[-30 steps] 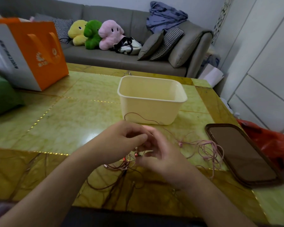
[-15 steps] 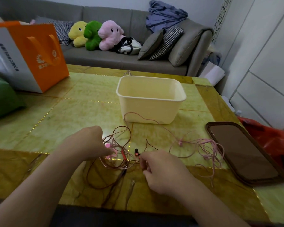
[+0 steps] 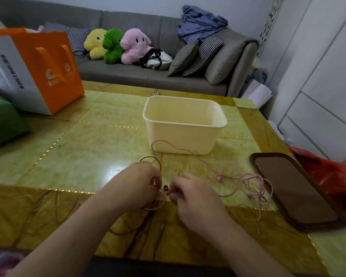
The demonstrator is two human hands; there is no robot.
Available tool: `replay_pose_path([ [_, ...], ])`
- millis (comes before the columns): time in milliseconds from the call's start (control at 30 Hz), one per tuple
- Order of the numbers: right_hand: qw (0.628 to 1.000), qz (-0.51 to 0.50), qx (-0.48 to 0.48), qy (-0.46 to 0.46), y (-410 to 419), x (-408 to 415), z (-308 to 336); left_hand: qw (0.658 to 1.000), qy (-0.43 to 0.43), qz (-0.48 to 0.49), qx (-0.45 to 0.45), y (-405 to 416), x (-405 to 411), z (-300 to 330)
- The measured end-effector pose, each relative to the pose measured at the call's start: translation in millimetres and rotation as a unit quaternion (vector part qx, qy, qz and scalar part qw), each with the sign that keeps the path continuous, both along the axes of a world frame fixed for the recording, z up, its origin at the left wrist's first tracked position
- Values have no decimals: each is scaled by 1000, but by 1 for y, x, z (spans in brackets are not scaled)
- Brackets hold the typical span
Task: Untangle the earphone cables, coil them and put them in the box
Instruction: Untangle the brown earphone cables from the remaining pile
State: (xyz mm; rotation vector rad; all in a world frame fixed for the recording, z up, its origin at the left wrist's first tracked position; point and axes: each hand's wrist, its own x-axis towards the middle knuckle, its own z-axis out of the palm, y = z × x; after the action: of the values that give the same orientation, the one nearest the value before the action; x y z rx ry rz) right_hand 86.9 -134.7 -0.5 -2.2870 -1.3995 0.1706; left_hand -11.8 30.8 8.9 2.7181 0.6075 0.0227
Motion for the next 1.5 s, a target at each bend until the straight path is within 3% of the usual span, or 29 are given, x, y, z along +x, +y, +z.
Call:
replay_pose_path([
  [100, 981, -54, 163, 95, -5, 16, 9, 993, -93, 36, -65, 2, 0, 9],
  [200, 927, -129, 263, 236, -17, 33, 28, 958, -202, 50, -196, 2, -2, 21],
  [267, 855, -134, 328, 380, -25, 48, 35, 907, -279, 45, -312, -2, -4, 32],
  [333, 805, -126, 365, 451, -32, 59, 42, 835, -347, 54, -424, -5, -4, 40],
  [433, 782, -120, 414, 449, -44, 76, 55, 734, -402, 76, -543, -6, -2, 45],
  [500, 768, -101, 445, 449, -51, 84, 66, 695, -418, 83, -579, -5, -3, 49],
  [533, 781, -89, 440, 433, -55, 86, 70, 687, -423, 83, -585, -5, -4, 52],
  [667, 906, -71, 281, 309, -52, 73, 64, 707, -422, 54, -565, -11, -2, 56],
  [800, 980, -4, 90, 175, -29, 46, 44, 746, -398, 3, -534, -24, 3, 54],
  [900, 987, 48, 96, 121, -13, 30, 33, 757, -384, -25, -528, -27, 3, 54],
  [967, 972, 55, 133, 186, -9, 24, 31, 761, -382, -31, -523, -29, 2, 55],
  [1100, 894, -33, 214, 393, -16, 34, 43, 736, -407, 23, -541, -23, -2, 57],
  [1300, 779, -185, 393, 452, -41, 70, 62, 694, -427, 55, -577, -10, -8, 59],
  [1333, 788, -232, 383, 423, -43, 74, 59, 693, -427, 53, -578, -10, -8, 59],
  [1400, 867, -320, 248, 289, -43, 79, 49, 706, -423, 50, -566, -13, -6, 57],
  [1467, 929, -327, 77, 153, -40, 68, 44, 758, -401, 49, -512, -19, -4, 55],
  [1500, 952, -281, 56, 107, -38, 61, 43, 798, -380, 47, -466, -22, -3, 54],
])
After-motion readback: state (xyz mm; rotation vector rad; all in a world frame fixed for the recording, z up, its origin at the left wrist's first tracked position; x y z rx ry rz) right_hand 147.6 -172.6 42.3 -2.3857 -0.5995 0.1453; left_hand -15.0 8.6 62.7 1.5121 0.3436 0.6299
